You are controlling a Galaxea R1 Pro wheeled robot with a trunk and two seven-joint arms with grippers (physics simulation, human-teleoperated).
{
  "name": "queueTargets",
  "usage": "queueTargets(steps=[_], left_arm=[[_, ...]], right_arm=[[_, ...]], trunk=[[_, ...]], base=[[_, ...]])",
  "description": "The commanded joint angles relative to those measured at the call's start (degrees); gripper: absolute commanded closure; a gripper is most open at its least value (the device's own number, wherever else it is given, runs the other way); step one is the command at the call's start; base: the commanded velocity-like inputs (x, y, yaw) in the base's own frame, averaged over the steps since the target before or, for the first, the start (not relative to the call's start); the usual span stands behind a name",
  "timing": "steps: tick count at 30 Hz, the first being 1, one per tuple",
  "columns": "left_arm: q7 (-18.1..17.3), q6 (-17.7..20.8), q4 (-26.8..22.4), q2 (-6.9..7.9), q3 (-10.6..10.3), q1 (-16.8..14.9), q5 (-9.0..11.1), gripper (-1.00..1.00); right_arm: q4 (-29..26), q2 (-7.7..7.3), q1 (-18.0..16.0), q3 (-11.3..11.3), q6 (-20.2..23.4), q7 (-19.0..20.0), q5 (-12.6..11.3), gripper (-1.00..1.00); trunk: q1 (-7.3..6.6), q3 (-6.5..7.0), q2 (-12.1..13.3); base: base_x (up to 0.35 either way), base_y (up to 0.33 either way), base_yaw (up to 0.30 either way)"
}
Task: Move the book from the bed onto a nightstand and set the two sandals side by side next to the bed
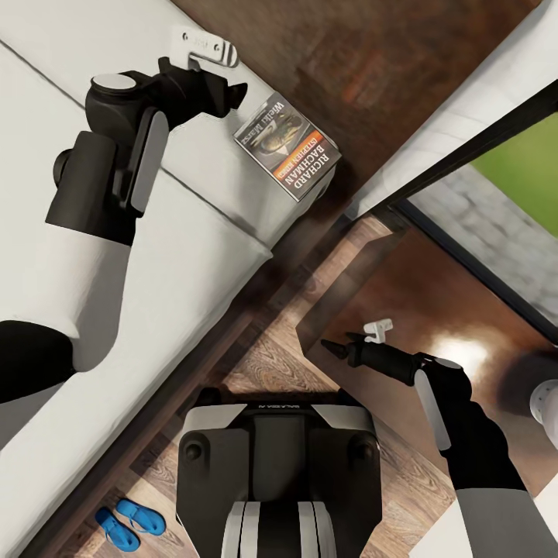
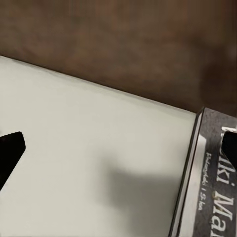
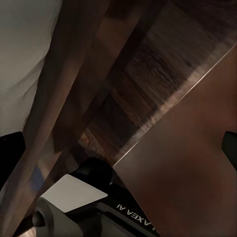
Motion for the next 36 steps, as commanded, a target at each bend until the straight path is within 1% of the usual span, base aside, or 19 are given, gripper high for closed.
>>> queueTargets(steps=[1, 7, 10, 15, 16, 18, 21, 25, 26, 27, 29, 30, 32, 36], left_arm=[[0.0, 0.3, 0.0, -0.01, 0.0, 0.0, 0.2, -1.0], [0.1, 1.3, 0.5, 0.0, 0.2, 0.0, 0.2, -1.0], [0.1, 2.2, 1.1, 0.0, 1.0, 0.0, 0.3, -1.0], [0.2, 3.8, 2.5, 0.0, 2.6, 0.0, 0.2, -1.0], [0.3, 7.7, 2.7, 0.0, 4.7, 0.0, 0.2, -1.0], [0.2, 7.7, 3.0, 0.07, 4.9, 0.0, 0.3, -1.0], [0.1, 7.6, 3.2, 0.1, 5.0, 0.0, 0.4, -1.0], [0.4, 7.7, 3.3, -0.07, 4.8, 0.0, 0.4, -1.0], [0.5, 7.8, 3.3, -0.18, 4.7, 0.0, 0.3, -1.0], [0.5, 7.8, 3.3, -0.26, 4.7, 0.0, 0.3, -1.0], [0.4, 7.9, 3.3, -0.35, 4.6, 0.0, 0.3, -1.0], [0.3, 7.9, 3.2, -0.35, 4.6, 0.0, 0.3, -1.0], [0.2, 7.9, 3.1, -0.34, 4.6, 0.1, 0.4, -1.0], [0.1, 7.9, 2.9, -0.33, 4.6, 0.1, 0.4, -1.0]], right_arm=[[0.0, 0.0, 0.0, -0.1, 0.4, 0.0, -0.3, -1.0], [-0.1, 0.06, 0.0, -0.2, 0.3, 0.0, -0.4, -1.0], [-0.1, 0.08, 0.0, -0.4, 0.1, 0.0, -0.7, -1.0], [-0.1, 0.04, -0.3, -0.8, -1.1, -0.2, -2.3, -1.0], [-0.1, 0.03, -0.5, -0.8, -1.4, -0.3, -5.2, -1.0], [-0.1, 0.02, -1.4, -0.8, -1.5, -0.4, -5.9, -1.0], [-0.1, 0.01, -2.4, -0.9, -1.5, -0.5, -6.3, -1.0], [0.1, -0.12, -4.6, -0.9, -1.2, -0.6, -6.6, -1.0], [0.2, -0.15, -6.0, -0.9, -1.1, -0.6, -6.7, -1.0], [0.3, -0.16, -6.6, -0.9, -1.0, -0.6, -6.7, -1.0], [1.2, -0.17, -8.9, -0.9, -1.0, -0.7, -6.8, -1.0], [1.6, -0.17, -9.5, -0.9, -0.9, -0.7, -6.9, -1.0], [3.7, -0.17, -12.2, -1.0, 0.1, -0.7, -7.1, -1.0], [5.9, -0.19, -14.9, -1.0, 1.4, -0.7, -8.1, -1.0]], trunk=[[0.01, -0.02, 0.0], [0.01, -0.02, 0.0], [0.01, -0.02, 0.0], [0.01, -0.02, 0.0], [0.01, -0.02, 0.0], [0.01, -0.02, 0.0], [0.01, -0.02, 0.0], [0.01, -0.02, 0.0], [0.01, -0.02, 0.0], [0.01, -0.02, 0.0], [0.01, -0.02, 0.0], [0.01, -0.02, 0.0], [0.01, -0.02, 0.0], [0.01, -0.02, 0.0]], base=[[0.0, 0.0, 0.0], [0.0, 0.0, 0.0], [0.0, 0.0, 0.0], [0.0, 0.0, 0.0], [0.0, 0.0, 0.0], [0.0, 0.0, 0.0], [0.0, 0.0, 0.0], [0.0, 0.0, 0.0], [0.0, 0.0, 0.0], [0.0, 0.0, 0.0], [0.0, 0.0, 0.0], [0.0, 0.0, 0.0], [0.0, 0.0, 0.0], [0.0, 0.0, 0.0]])
